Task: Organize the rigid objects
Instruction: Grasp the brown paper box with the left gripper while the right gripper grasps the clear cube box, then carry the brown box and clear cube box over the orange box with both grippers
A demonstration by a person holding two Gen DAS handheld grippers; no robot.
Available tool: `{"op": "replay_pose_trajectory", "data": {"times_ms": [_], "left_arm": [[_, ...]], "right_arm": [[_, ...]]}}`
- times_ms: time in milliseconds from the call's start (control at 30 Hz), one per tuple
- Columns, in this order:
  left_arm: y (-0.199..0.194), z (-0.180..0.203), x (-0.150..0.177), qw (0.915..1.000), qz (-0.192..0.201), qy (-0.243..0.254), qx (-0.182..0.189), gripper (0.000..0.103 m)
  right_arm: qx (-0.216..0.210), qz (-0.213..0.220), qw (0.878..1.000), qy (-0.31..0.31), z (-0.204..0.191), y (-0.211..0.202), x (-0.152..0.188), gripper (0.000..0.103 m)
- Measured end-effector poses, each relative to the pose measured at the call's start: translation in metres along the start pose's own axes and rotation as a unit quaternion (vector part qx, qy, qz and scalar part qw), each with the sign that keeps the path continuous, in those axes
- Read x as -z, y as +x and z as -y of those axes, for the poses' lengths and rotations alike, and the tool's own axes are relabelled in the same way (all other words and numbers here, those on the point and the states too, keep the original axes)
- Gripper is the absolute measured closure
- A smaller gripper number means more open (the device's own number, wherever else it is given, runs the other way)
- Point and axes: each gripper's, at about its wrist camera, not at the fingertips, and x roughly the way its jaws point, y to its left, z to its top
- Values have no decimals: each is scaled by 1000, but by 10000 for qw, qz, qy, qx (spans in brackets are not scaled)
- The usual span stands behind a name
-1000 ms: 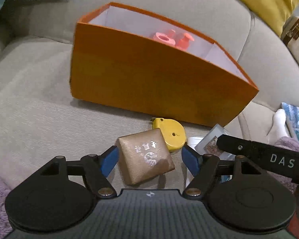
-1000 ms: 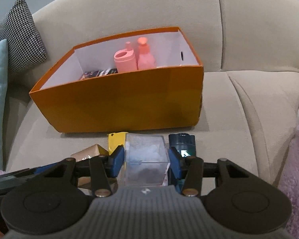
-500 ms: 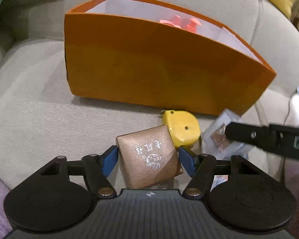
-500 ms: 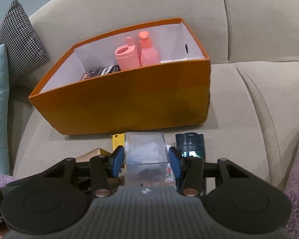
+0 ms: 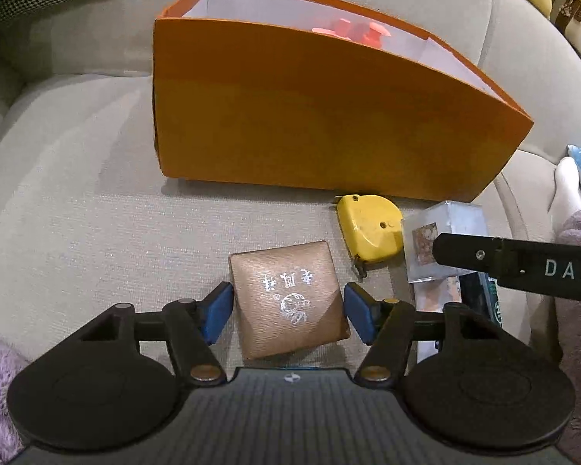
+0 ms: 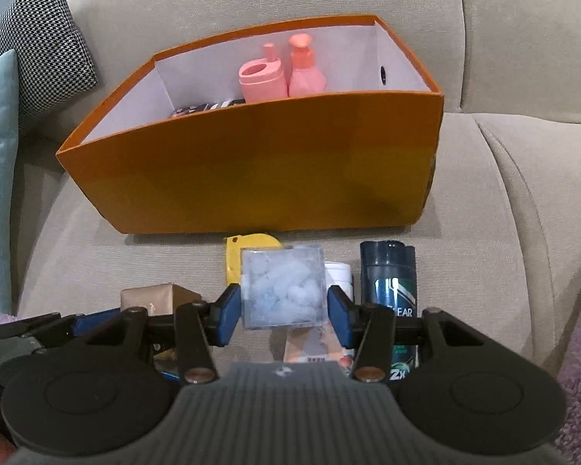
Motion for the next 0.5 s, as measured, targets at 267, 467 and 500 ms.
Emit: {"op": "replay_pose_trajectory", "data": {"times_ms": [267,467,500], "left_arm": [[-35,-10,-5,9987,308,-160,373,32],[-88,-9,-29,9943,624,-70,861,32],[-97,-7,-36,9935,678,5,918,32]], "right_arm": [[-203,284,9990,268,5,-15,4,54],[-361,812,9959,145,-7,-59,-9,54],[-373,910,9951,86,-9,-68,-15,54]]}}
